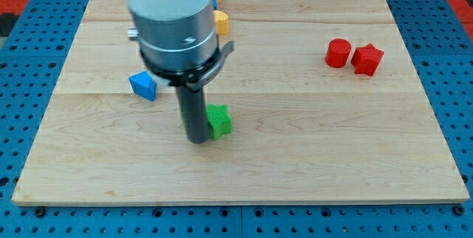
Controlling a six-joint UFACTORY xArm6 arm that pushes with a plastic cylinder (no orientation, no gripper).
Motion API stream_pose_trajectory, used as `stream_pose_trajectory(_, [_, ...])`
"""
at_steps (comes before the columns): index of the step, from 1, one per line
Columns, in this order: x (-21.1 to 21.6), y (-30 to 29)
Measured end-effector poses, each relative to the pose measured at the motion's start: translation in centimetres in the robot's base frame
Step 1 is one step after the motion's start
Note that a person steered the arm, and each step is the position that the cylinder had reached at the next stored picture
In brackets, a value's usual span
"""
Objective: Push the green star into the red star
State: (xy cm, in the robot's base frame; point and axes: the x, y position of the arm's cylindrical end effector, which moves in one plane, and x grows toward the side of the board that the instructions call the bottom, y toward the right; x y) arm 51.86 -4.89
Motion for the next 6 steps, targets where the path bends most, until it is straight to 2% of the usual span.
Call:
stream_pose_trajectory(1, [-2.0, 4.1])
stream_pose_trajectory(2, [-6.2, 9.4])
stream_pose_trajectory(3, [-6.3, 4.6])
stream_pose_trajectory(4, [-8.2, 5.0])
stream_pose_trajectory(5, [-11.6, 14.7])
stream_pose_trajectory(6, [-11.4, 18.8])
